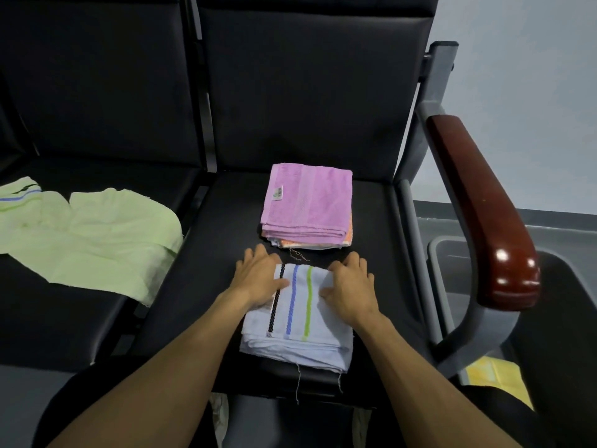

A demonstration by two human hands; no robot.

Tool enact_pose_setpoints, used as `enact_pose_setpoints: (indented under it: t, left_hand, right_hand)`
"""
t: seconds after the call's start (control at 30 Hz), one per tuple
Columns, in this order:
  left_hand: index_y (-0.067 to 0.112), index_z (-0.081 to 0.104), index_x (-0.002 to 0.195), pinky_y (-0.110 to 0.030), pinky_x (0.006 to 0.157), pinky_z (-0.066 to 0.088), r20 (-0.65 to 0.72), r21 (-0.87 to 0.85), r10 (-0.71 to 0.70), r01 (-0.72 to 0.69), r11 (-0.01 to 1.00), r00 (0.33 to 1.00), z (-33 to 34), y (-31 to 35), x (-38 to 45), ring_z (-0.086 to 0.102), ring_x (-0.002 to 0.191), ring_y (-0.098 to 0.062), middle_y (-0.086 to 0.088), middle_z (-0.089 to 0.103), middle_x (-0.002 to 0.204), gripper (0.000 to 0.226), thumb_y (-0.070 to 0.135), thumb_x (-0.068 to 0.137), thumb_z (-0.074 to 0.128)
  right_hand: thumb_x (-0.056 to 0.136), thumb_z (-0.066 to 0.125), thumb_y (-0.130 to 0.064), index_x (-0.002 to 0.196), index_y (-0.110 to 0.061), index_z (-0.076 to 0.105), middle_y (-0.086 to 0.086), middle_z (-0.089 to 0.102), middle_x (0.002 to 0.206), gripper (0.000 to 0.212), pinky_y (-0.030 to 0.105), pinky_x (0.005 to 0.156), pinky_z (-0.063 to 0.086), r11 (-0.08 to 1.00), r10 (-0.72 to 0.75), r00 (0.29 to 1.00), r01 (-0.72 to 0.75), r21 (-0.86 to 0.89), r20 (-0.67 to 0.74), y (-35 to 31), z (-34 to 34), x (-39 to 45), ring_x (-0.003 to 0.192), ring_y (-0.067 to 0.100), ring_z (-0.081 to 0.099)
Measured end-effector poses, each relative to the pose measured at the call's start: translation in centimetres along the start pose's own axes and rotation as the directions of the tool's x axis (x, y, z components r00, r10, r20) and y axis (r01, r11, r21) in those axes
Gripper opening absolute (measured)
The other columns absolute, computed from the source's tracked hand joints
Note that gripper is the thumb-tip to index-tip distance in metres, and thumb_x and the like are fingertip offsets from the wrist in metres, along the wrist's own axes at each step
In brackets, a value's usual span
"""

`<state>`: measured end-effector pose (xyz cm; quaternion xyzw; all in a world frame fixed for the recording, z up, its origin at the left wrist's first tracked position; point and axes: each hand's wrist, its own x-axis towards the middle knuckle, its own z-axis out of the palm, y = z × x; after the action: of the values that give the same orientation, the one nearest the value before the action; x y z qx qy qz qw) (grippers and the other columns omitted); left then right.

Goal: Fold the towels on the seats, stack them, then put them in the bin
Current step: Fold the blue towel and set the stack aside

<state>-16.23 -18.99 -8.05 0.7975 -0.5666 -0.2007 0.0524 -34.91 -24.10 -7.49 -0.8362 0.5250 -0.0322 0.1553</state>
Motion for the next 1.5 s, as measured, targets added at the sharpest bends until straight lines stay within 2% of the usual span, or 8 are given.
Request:
enact_pose_setpoints:
  t: [0.33,0.5,0.6,0.73,0.87,1.03,1.27,1.5]
  left_hand:
    - [0.021,0.049,0.098,-0.027,0.065,0.045,0.035,-0.436,-0.046,0.056,0.898,0.998,-3.3,-0.9,-1.4,0.058,0.086,-0.015,-0.001,0.059,0.104,0.036,0.014,0.081,0.080]
    - [0.017,0.054,0.104,-0.016,0.057,0.042,-0.236,-0.614,-0.088,-0.079,0.786,0.968,-9.0,0.6,0.9,0.059,0.084,-0.010,0.005,0.061,0.098,0.028,0.010,0.086,0.075]
    - [0.018,0.052,0.112,-0.019,0.071,0.042,-0.434,-0.580,-0.137,-0.159,0.799,0.891,-12.7,2.3,5.0,0.054,0.096,-0.013,0.002,0.055,0.114,0.035,0.013,0.086,0.075]
    - [0.018,0.038,0.143,-0.034,0.108,0.037,-0.407,-0.365,-0.019,-0.143,0.920,0.913,-13.5,4.1,9.2,0.035,0.129,-0.024,-0.006,0.028,0.145,0.058,0.021,0.094,0.069]
    - [0.017,0.034,0.152,-0.044,0.121,0.024,-0.224,-0.165,0.128,-0.167,0.972,0.966,-10.5,3.8,11.5,0.019,0.148,-0.025,-0.003,0.020,0.162,0.055,0.025,0.102,0.055]
    - [0.024,0.011,0.162,-0.051,0.125,0.005,-0.120,-0.101,0.128,-0.140,0.985,0.985,-7.8,3.2,13.6,-0.008,0.155,-0.017,0.003,-0.004,0.169,0.059,0.033,0.109,0.035]
    - [0.030,-0.003,0.161,-0.052,0.123,-0.008,-0.230,-0.044,0.120,-0.134,0.990,0.966,-2.9,2.5,15.3,-0.022,0.152,-0.012,0.011,-0.017,0.167,0.059,0.041,0.109,0.021]
    - [0.026,-0.002,0.162,-0.050,0.123,-0.013,-0.081,-0.056,0.111,-0.115,0.992,0.991,-6.2,2.8,12.9,-0.021,0.153,-0.015,0.005,-0.019,0.167,0.064,0.037,0.109,0.032]
  right_hand:
    - [0.088,0.061,-0.005,0.097,-0.015,0.044,-0.001,0.058,0.078,0.022,0.020,0.057,0.043,0.822,0.055,0.996,-0.004,0.569,-0.072,0.0,-2.1,-0.1,0.069,0.017,0.056]
    - [0.092,0.062,-0.006,0.107,-0.009,0.048,-0.006,0.056,0.081,0.021,0.009,0.056,0.041,0.699,0.078,0.952,0.160,0.697,-0.297,-1.7,-7.0,4.4,0.066,0.002,0.052]
    - [0.093,0.062,-0.010,0.119,-0.012,0.047,-0.008,0.059,0.096,0.030,0.005,0.061,0.041,0.648,0.139,0.916,0.203,0.734,-0.376,-2.9,-10.8,9.1,0.082,0.006,0.057]
    - [0.095,0.064,-0.024,0.147,-0.016,0.035,0.011,0.037,0.146,0.060,0.042,0.104,0.037,0.901,0.164,0.917,0.010,0.433,-0.363,-3.7,-11.7,13.9,0.132,0.030,0.038]
    - [0.103,0.045,-0.040,0.152,-0.017,0.031,0.007,0.009,0.165,0.056,0.058,0.115,0.020,0.990,-0.086,0.981,0.103,0.095,-0.176,-4.1,-7.4,14.8,0.152,0.028,0.007]
    - [0.105,0.020,-0.055,0.160,-0.027,0.000,0.000,-0.015,0.167,0.065,0.064,0.117,0.002,0.996,-0.081,0.997,0.082,0.046,-0.016,-2.0,-3.4,16.0,0.152,0.022,-0.020]
    - [0.105,0.018,-0.054,0.160,-0.031,0.003,-0.003,-0.010,0.168,0.061,0.062,0.116,0.017,0.993,-0.114,0.974,0.109,-0.033,-0.197,-0.4,0.0,16.4,0.153,0.018,-0.016]
    - [0.105,0.028,-0.039,0.157,-0.017,0.018,0.007,-0.001,0.168,0.058,0.068,0.115,0.008,0.980,-0.078,0.996,0.069,-0.185,-0.040,-2.4,-4.0,16.2,0.154,0.027,-0.004]
